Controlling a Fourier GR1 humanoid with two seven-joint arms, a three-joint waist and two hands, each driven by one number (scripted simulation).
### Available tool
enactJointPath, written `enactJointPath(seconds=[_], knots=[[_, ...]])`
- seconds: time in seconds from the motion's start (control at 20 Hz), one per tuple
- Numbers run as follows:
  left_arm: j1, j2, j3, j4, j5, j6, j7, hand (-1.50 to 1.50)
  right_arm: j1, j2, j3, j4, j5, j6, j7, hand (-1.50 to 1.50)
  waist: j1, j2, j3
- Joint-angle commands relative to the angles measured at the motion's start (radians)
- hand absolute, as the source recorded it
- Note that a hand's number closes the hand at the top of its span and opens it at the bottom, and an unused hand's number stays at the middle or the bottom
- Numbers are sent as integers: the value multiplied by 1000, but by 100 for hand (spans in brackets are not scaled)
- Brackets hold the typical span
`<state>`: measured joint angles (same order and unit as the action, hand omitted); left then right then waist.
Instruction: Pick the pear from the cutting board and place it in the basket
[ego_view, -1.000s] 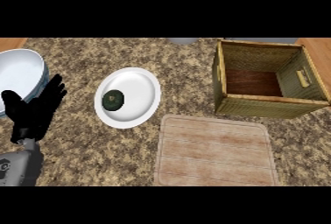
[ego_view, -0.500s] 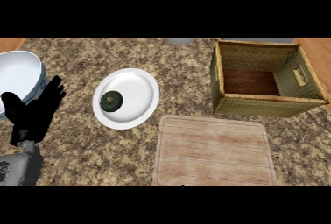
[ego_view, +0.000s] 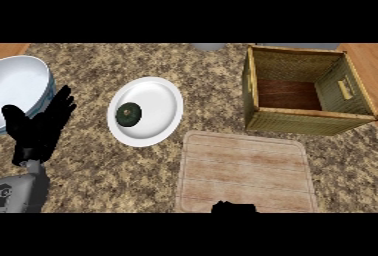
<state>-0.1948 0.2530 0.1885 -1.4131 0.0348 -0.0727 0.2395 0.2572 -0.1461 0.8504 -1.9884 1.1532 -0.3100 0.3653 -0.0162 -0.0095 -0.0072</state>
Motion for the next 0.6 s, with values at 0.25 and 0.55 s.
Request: enactJointPath(seconds=[0.25, 0.55], knots=[[-12, -6, -5, -4, 1, 1, 2, 0, -155, 138, -51, -287, 45, 118, 248, 150, 23, 9, -2], [-36, 17, 3, -9, 18, -22, 28, 0, -353, 142, -237, -361, 100, 313, 456, 150, 42, 15, 0]])
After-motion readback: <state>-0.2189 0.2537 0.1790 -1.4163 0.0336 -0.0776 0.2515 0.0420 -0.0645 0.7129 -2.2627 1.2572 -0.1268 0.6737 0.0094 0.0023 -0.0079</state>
